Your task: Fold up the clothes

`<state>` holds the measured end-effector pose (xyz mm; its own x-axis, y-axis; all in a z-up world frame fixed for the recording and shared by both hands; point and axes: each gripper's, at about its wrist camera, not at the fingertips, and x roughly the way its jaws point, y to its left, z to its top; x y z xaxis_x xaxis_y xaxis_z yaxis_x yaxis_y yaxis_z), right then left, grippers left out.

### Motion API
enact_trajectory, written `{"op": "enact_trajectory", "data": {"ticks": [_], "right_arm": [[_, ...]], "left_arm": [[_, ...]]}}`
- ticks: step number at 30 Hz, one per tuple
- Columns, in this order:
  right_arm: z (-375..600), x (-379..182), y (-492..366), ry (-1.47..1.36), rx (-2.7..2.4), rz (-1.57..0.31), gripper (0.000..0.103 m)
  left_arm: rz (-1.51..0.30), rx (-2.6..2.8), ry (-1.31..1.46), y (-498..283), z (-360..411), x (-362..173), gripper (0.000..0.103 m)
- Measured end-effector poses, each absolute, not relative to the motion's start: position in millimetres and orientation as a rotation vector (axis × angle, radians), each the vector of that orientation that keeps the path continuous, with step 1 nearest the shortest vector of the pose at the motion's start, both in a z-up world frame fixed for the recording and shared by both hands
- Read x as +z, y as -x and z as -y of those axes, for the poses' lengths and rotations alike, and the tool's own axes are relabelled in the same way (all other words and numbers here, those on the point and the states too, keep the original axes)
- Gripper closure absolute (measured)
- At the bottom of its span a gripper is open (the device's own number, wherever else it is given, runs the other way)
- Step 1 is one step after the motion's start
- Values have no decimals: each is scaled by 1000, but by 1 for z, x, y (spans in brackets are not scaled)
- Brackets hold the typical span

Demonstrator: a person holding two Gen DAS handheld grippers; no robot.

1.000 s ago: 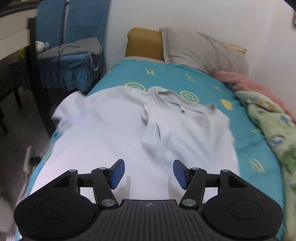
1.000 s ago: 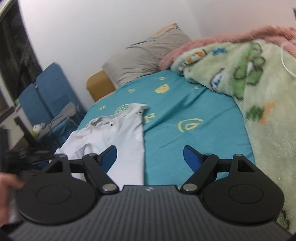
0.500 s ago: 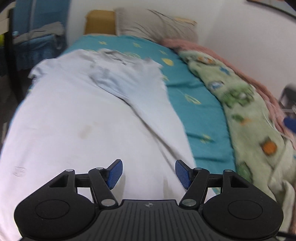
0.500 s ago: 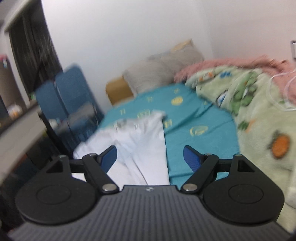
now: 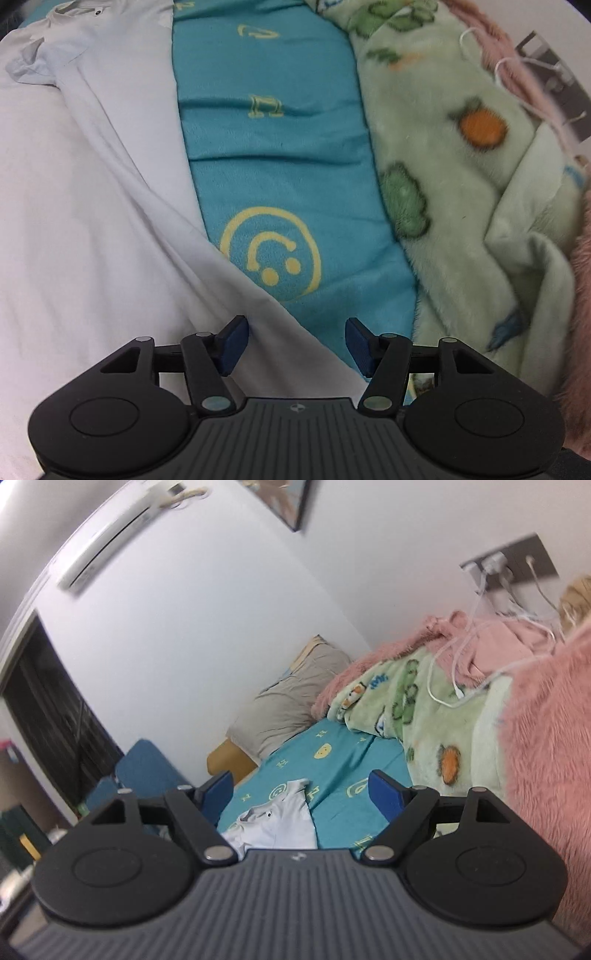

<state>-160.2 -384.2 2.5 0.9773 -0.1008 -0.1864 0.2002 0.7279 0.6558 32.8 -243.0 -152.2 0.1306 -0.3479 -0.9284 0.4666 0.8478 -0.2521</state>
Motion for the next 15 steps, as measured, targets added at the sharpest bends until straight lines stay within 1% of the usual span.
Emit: {"op": "enact_trajectory", "data": {"ticks": [1,3,4,5,6,8,11,15], "right_arm": [[385,0,158,-748,-164,-145,20],[386,-5,153,-759,-151,-156,20],[386,-7,150,-765,-143,-163,20],[385,-8,148,-769,-135,-170,20],[383,-9,147,-763,-128,-176,20],[379,-9,146,-738,-119,-183,20],[373,-8,147,-694,-115,-183,20],[372,-9,147,-678,-116,-190,20]], "left_arm": [[-1316,-591,-117,-34,243,-153,45],[-1320,-577,-134,-36,243,-153,59],[-1325,-567,-130,-38,241,-153,77],[-1330,-559,-124,-40,239,-154,93],[-1337,-567,-103,-43,235,-155,98],[-1343,-585,-60,-47,225,-155,101],[-1325,-614,-1,-49,211,-146,101],[-1290,-699,113,-48,171,-119,101]]}}
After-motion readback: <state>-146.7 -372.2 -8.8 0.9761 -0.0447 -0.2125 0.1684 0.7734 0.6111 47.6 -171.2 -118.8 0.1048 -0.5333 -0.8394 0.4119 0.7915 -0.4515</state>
